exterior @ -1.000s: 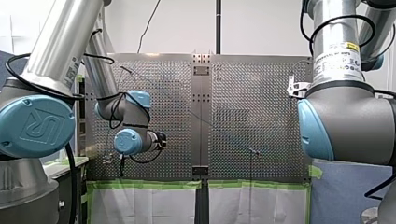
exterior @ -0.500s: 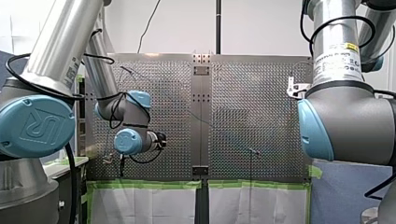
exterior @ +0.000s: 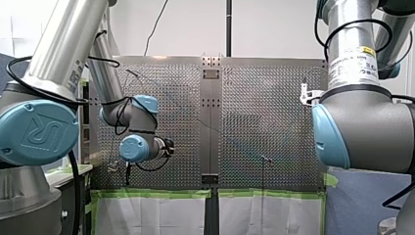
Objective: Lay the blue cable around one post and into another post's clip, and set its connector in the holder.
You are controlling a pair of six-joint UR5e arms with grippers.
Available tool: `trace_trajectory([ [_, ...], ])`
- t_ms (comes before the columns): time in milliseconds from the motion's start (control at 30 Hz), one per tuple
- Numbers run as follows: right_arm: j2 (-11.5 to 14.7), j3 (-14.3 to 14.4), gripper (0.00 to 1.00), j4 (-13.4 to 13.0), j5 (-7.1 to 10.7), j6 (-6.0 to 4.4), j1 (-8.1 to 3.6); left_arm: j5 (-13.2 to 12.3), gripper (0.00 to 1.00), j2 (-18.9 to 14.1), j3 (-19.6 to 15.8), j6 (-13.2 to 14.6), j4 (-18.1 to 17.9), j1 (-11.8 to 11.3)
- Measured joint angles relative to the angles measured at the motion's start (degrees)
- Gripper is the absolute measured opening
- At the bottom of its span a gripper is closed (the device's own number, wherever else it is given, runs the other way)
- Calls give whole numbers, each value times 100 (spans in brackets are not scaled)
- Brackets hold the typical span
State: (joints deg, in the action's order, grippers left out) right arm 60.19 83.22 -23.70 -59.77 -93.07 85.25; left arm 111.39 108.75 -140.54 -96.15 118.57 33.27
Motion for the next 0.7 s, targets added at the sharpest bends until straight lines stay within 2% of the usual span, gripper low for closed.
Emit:
trace_trajectory([
  [200, -1, -6, 0, -39, 59, -2, 3, 0, 100, 0, 1, 0, 1, -7],
  [700, -1, -45, 0, -62, 70, -62, -29, 0, 100, 0, -3, 0, 28, -9],
])
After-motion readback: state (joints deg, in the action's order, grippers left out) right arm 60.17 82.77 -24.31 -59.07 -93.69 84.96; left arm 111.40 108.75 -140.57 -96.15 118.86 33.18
